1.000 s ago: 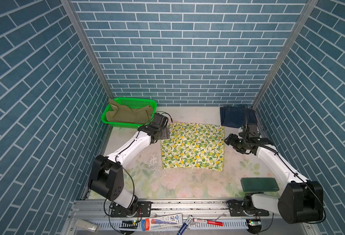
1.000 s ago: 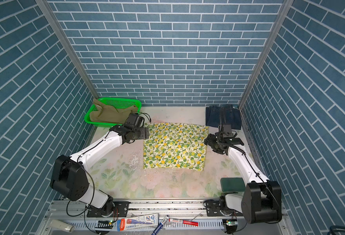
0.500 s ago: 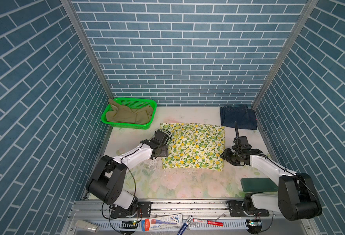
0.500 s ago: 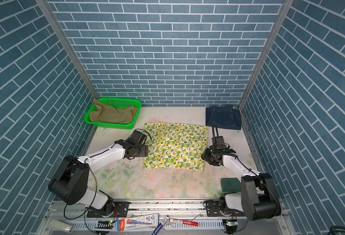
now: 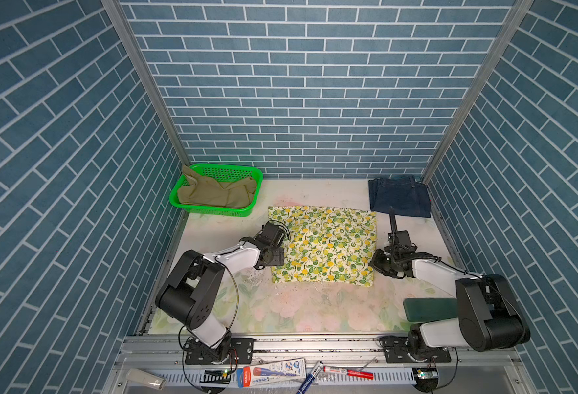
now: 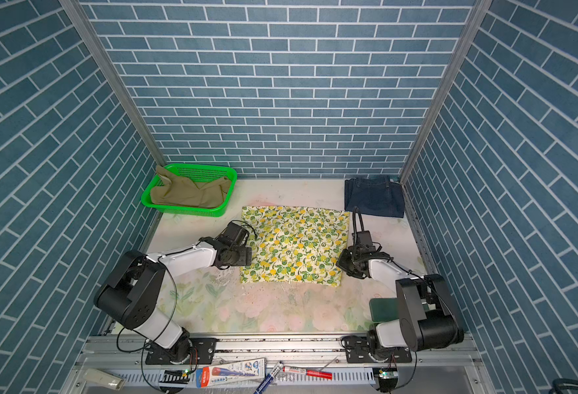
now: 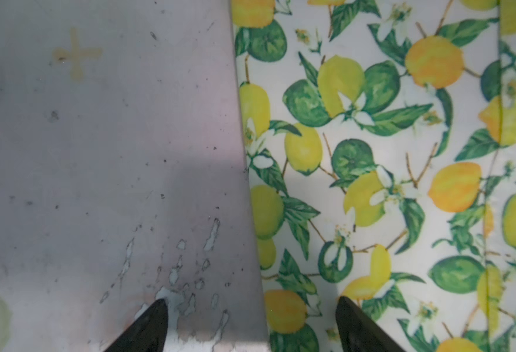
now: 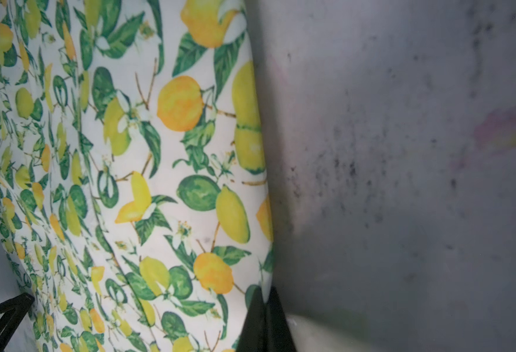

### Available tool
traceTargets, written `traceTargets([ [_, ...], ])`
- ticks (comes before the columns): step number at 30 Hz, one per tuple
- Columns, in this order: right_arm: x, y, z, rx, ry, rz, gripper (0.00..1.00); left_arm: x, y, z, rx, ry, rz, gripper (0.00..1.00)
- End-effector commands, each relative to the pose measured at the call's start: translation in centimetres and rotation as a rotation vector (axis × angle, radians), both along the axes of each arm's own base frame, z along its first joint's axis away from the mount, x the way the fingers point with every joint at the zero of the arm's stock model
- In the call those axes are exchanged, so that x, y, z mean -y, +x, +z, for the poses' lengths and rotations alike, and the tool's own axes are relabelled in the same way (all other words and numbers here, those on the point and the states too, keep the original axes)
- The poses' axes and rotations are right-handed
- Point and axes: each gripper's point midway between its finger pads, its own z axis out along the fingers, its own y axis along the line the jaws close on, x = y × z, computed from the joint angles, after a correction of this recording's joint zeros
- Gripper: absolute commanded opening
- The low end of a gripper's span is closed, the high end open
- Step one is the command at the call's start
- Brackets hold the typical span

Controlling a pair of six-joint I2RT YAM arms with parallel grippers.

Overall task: Fold and stack skirts
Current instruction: Fold the skirt at the center of the table.

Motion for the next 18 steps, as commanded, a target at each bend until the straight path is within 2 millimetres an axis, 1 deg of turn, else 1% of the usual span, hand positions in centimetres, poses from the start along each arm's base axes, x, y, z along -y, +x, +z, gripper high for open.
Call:
traceTargets([
  [1,0.3,-0.1,1.0,0.037,-0.052,0.010,0.00,0.1,-0.2,-0.8,-0.011,-0.009,0.004,0.87],
  [4,0.1,-0.2,2.4,0.063,-0.111,0.036,0.00,0.1,-0.2,-1.1,-0.012,-0.007,0.002,0.86],
  [7,-0.2,-0.4,4.1,0.090,-0.177,0.060,0.00,0.2,-0.3,-1.6,-0.015,-0.016,0.003,0.82],
  [10,-0.9,-0.6,5.9,0.115,-0.217,0.088,0.00,0.5,-0.3,-1.8,-0.013,-0.036,-0.001,0.74],
  [11,-1.2,-0.7,6.4,0.122,-0.227,0.097,0.00,0.6,-0.4,-1.9,-0.013,-0.041,-0.003,0.70],
  [13,-1.8,-0.7,7.7,0.147,-0.244,0.112,0.00,0.7,-0.5,-2.0,-0.011,-0.048,-0.008,0.55],
  [15,-2.5,-0.5,9.0,0.170,-0.249,0.126,0.00,0.7,-0.6,-2.0,-0.006,-0.057,-0.010,0.35],
  [18,-4.0,-0.1,10.9,0.210,-0.254,0.155,0.00,0.7,-0.8,-2.0,-0.001,-0.063,-0.013,0.14],
])
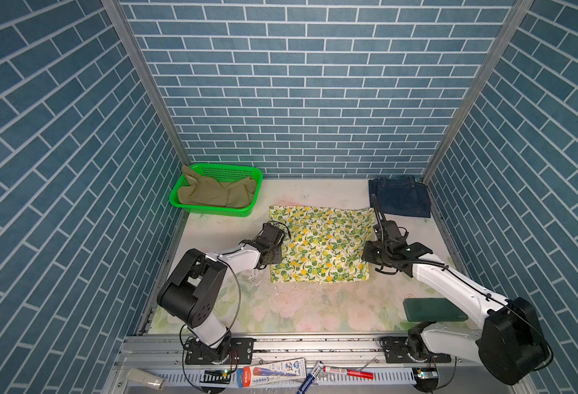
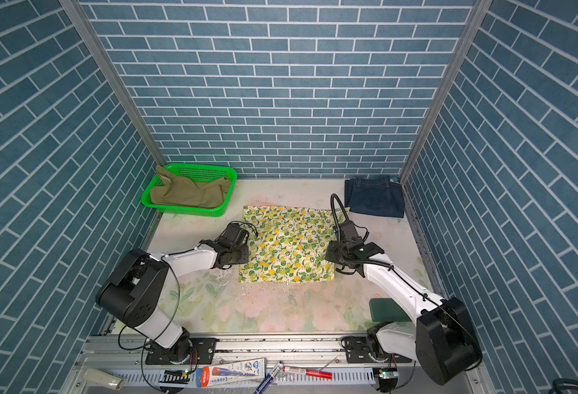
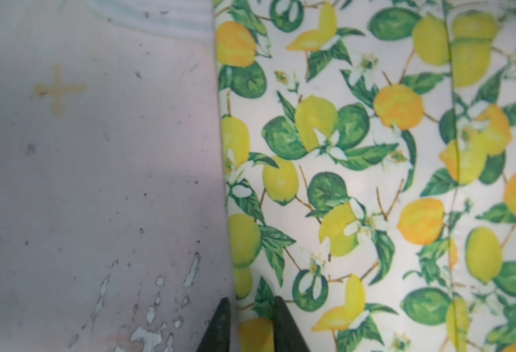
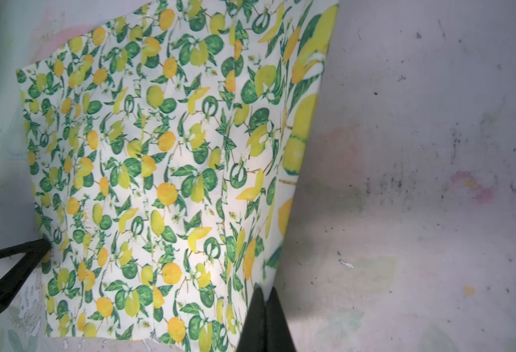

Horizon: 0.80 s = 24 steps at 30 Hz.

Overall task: Fold and stack skirts
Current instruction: Fold the skirt at the center of the table.

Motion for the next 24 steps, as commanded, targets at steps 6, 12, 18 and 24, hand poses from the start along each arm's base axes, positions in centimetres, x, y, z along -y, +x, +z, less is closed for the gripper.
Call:
traceTargets([
  [6,-4.1,1.5,4.8,0.081,-0.045,0.070,0.00,-0.2,-2.1,-1.5,-0.068,-0.015,-0.013,0.00],
  [12,-11.5,3.0,6.8,0.117,0.019,0.176,0.00,-0.1,-2.5,-1.9,-0.077,-0.029,-0.010,0.00],
  [18,-21.9,3.2,7.5,0.124,0.165,0.312,0.00,-0.2,-2.9,-2.2,-0.086,-0.039,-0.009,0.00],
  [24,-25.0,2.2,6.1,0.081,0.279,0.356,0.18,-0.6,-3.6,-2.5,-0.088,-0.047,0.000,0.00],
])
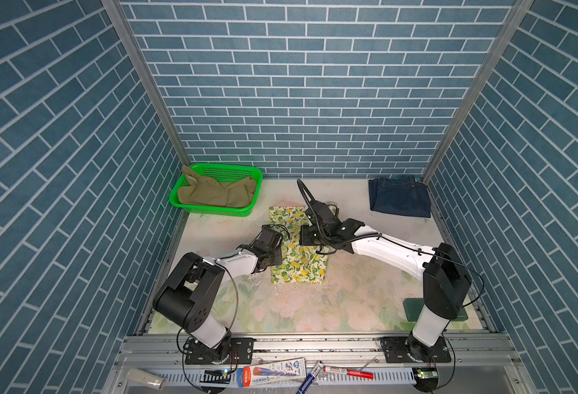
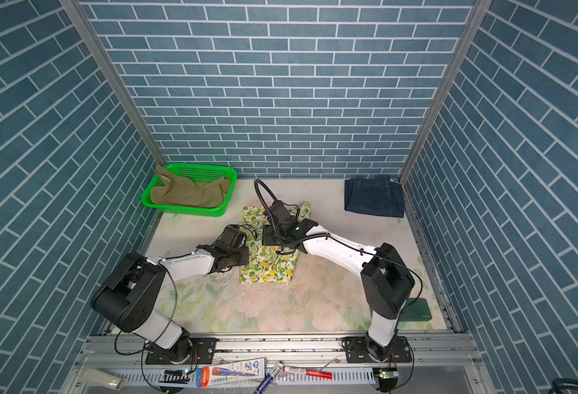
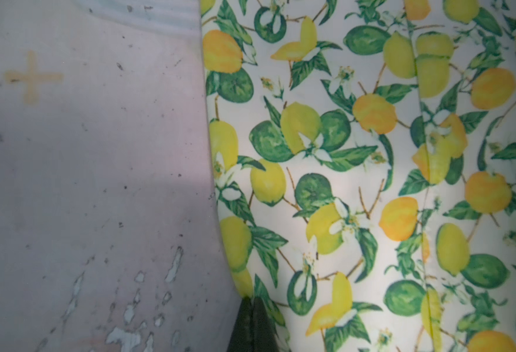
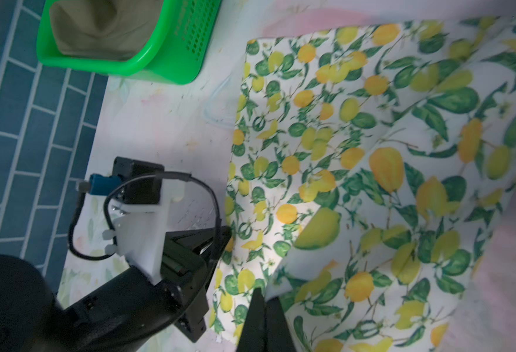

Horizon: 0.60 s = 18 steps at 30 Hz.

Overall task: Fold and stack skirts
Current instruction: Fold the skirt at the center of the table, then rotate the skirt at the center of the table.

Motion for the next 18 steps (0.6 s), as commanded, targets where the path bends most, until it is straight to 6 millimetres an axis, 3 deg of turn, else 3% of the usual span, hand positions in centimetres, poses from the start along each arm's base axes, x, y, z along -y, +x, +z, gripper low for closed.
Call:
traceTargets([
  [1,-1.2,0.1,1.7,-0.007,0.114,-0.001,0.26,-1.1,-3.0,-2.4,-0.119,0.026,-0.001,0.00],
  [3,-0.4,0.0,2.1,0.004,0.117,-0.015,0.48,-0.9,-2.9,-2.5,-0.120,0.016,-0.005,0.00],
  [6,1.8,0.3,2.3,0.023,0.090,-0.066,0.62,-0.7,-2.9,-2.6,-0.124,0.003,-0.007,0.00],
  [14,10.0,2.2,0.5,0.019,0.030,-0.271,0.63,0.2,-3.4,-3.0,-0.130,-0.039,-0.014,0.00],
  [18,14.0,3.0,0.3,0.017,0.050,-0.364,0.63,1.5,-4.3,-3.4,-0.134,-0.040,-0.049,0.00],
])
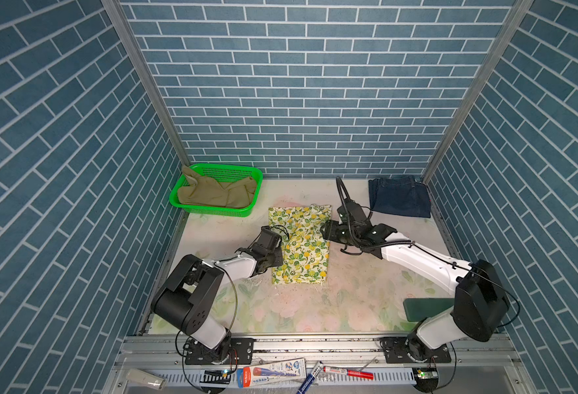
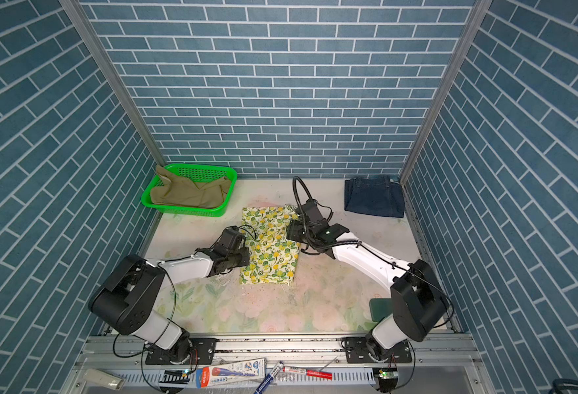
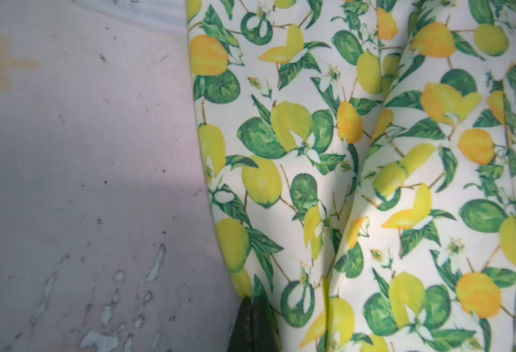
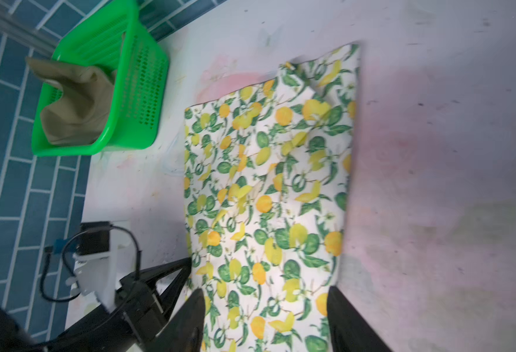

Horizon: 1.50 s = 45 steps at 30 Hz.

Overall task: Fold and stack skirts
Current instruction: Rotate the skirt at the center of the table, then smooth out the skirt at the center of the table.

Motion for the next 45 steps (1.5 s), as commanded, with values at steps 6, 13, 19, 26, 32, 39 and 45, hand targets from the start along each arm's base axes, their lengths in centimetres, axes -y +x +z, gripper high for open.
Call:
traceTargets([
  [6,7.4,0.5,1.9,0.039,-0.005,-0.162,0.63,4.7,-6.0,-3.9,-0.162,0.049,-0.148,0.00],
  [13,9.5,-0.1,2.3,0.058,-0.097,-0.142,0.64,9.0,-8.4,-2.5,-0.153,0.037,-0.253,0.00],
  [19,8.8,0.3,1.4,0.049,-0.124,-0.093,0.65,6.6,-8.7,1.3,-0.059,0.031,-0.214,0.39],
  [26,9.6,0.6,0.6,0.059,-0.134,-0.127,0.65,5.8,-5.4,6.1,0.062,0.160,-0.222,0.62],
  [32,13.6,-0.3,0.5,0.058,-0.065,-0.240,0.65,9.1,-0.2,8.3,0.134,0.319,-0.285,0.66],
  [39,16.5,-1.2,-0.6,0.022,-0.039,-0.273,0.64,13.0,5.9,8.6,0.208,0.510,-0.356,0.67],
  [45,17.2,-0.8,-1.9,0.016,-0.007,-0.269,0.64,16.2,10.0,7.7,0.264,0.612,-0.420,0.64],
])
